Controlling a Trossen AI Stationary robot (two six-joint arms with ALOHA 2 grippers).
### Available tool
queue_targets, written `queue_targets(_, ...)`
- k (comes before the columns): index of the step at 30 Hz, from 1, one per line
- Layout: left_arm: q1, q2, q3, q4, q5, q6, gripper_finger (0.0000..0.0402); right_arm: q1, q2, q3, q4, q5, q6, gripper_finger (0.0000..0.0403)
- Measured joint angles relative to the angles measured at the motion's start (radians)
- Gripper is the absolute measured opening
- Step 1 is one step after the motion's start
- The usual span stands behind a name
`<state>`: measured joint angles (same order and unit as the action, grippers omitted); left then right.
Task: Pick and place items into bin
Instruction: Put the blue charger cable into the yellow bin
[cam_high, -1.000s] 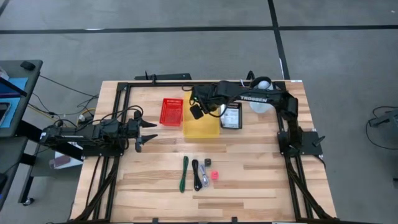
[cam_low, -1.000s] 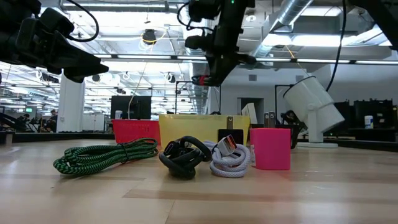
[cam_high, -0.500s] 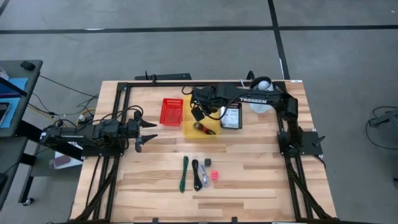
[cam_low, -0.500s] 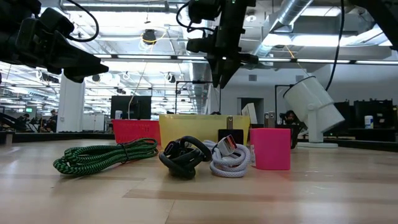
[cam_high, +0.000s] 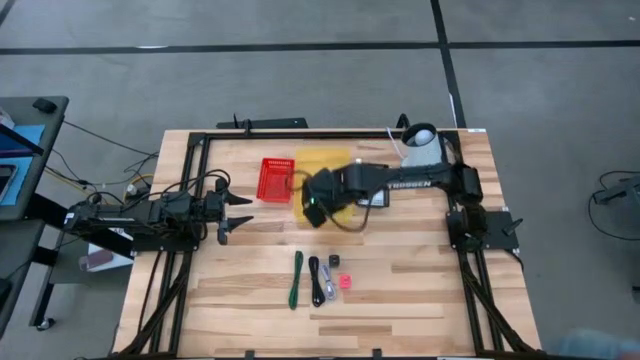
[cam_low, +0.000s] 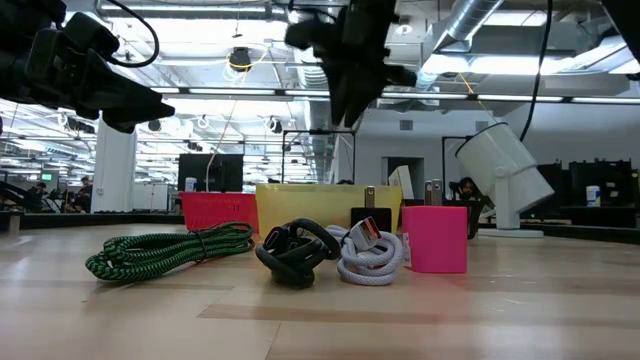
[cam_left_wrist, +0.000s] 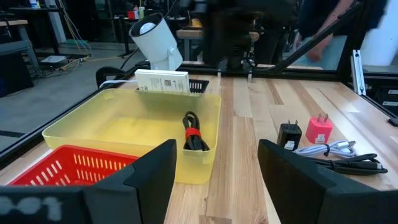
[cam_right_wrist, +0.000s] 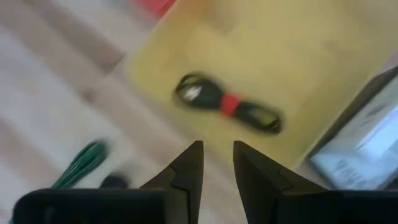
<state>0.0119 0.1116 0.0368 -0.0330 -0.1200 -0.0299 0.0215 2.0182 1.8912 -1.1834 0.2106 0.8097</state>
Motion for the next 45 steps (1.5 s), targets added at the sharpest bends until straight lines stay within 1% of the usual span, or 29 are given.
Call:
queue_targets(5, 0.0, 0.0, 0.0, 0.0, 0.0, 0.0, 0.022, 0.125, 0.0, 0.0, 0.038, -0.002, 0.09, 0.0084)
queue_targets(10, 0.0, 0.0, 0.0, 0.0, 0.0, 0.0, 0.022, 0.244, 0.0, 0.0, 0.113, 0.001, 0.206, 0.0084)
queue_targets(15, 0.0, 0.0, 0.0, 0.0, 0.0, 0.0, 0.022, 0.329, 0.0, 0.0, 0.196, 0.066, 0.307, 0.0084)
queue_targets(19, 0.0, 0.0, 0.0, 0.0, 0.0, 0.0, 0.022, 0.371, 0.0, 0.0, 0.204, 0.103, 0.358, 0.0084)
queue_targets(23, 0.0, 0.0, 0.0, 0.0, 0.0, 0.0, 0.022, 0.394, 0.001, 0.0, 0.205, 0.105, 0.393, 0.0084)
queue_targets(25, 0.0, 0.0, 0.0, 0.0, 0.0, 0.0, 0.022, 0.4, 0.028, 0.005, 0.229, 0.1, 0.398, 0.0084)
queue_targets(27, 0.0, 0.0, 0.0, 0.0, 0.0, 0.0, 0.022, 0.404, 0.054, -0.002, 0.222, 0.073, 0.397, 0.0084)
queue_targets(29, 0.0, 0.0, 0.0, 0.0, 0.0, 0.0, 0.022, 0.399, 0.086, 0.001, 0.266, 0.032, 0.397, 0.0084)
queue_targets(34, 0.0, 0.0, 0.0, 0.0, 0.0, 0.0, 0.022, 0.388, 0.144, 0.001, 0.31, -0.033, 0.387, 0.0084)
queue_targets(42, 0.0, 0.0, 0.0, 0.0, 0.0, 0.0, 0.022, 0.389, 0.146, 0.001, 0.302, -0.057, 0.4, 0.0084)
queue_targets(45, 0.0, 0.0, 0.0, 0.0, 0.0, 0.0, 0.022, 0.388, 0.146, 0.001, 0.294, -0.09, 0.406, 0.0084)
